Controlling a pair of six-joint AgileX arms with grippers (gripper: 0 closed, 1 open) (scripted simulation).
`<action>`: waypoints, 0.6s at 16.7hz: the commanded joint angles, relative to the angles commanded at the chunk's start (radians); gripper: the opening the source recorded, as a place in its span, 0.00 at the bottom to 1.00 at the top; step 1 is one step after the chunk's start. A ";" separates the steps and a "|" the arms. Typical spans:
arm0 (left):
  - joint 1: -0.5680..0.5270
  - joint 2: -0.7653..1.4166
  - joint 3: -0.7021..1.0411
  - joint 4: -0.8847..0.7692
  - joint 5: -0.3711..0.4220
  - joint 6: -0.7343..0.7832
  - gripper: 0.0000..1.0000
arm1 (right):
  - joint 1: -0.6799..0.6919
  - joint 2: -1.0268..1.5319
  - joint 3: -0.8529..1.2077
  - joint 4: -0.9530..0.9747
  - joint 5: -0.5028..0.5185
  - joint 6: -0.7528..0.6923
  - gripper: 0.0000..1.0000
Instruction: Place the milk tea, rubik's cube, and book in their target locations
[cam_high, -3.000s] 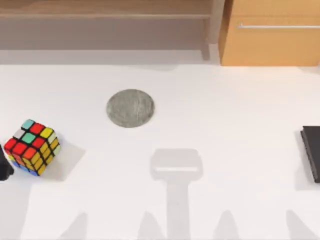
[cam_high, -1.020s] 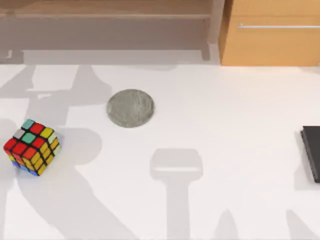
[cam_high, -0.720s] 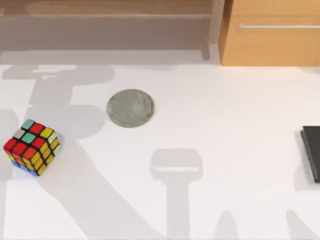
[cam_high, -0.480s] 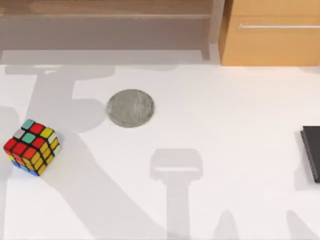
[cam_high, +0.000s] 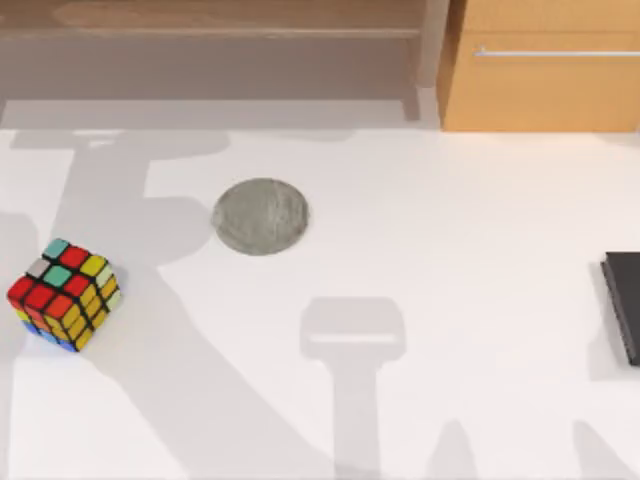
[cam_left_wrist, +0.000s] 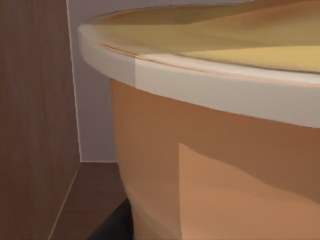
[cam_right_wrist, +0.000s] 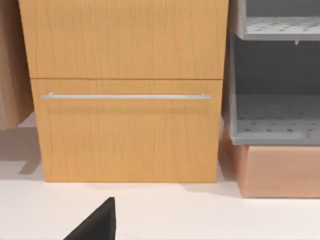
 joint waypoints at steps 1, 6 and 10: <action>0.000 0.000 0.000 0.000 0.000 0.000 0.47 | 0.000 0.000 0.000 0.000 0.000 0.000 1.00; 0.000 0.000 0.000 0.000 0.000 0.000 0.10 | 0.000 0.000 0.000 0.000 0.000 0.000 1.00; 0.000 0.000 0.000 0.000 0.000 0.000 0.00 | 0.000 0.000 0.000 0.000 0.000 0.000 1.00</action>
